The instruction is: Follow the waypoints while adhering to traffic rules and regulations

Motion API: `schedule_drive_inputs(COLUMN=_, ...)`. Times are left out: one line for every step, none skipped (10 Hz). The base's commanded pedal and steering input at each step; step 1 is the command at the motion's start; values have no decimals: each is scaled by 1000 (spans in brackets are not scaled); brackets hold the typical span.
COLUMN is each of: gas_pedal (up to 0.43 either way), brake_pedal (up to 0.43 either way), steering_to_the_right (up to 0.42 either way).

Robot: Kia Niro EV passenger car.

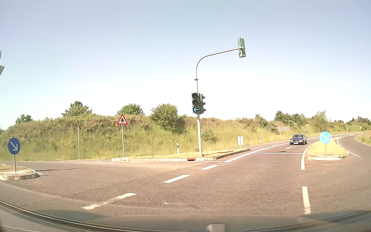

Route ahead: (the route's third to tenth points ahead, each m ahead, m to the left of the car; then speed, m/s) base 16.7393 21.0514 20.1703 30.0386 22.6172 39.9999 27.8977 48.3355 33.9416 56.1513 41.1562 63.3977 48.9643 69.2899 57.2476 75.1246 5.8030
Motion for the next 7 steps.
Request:
schedule_drive_inputs(gas_pedal=197, brake_pedal=24, steering_to_the_right=-259)
schedule_drive_inputs(gas_pedal=197, brake_pedal=24, steering_to_the_right=-264)
schedule_drive_inputs(gas_pedal=189, brake_pedal=24, steering_to_the_right=-270)
schedule_drive_inputs(gas_pedal=189, brake_pedal=24, steering_to_the_right=-276)
schedule_drive_inputs(gas_pedal=189, brake_pedal=24, steering_to_the_right=-280)
schedule_drive_inputs(gas_pedal=189, brake_pedal=24, steering_to_the_right=-284)
schedule_drive_inputs(gas_pedal=189, brake_pedal=24, steering_to_the_right=-284)
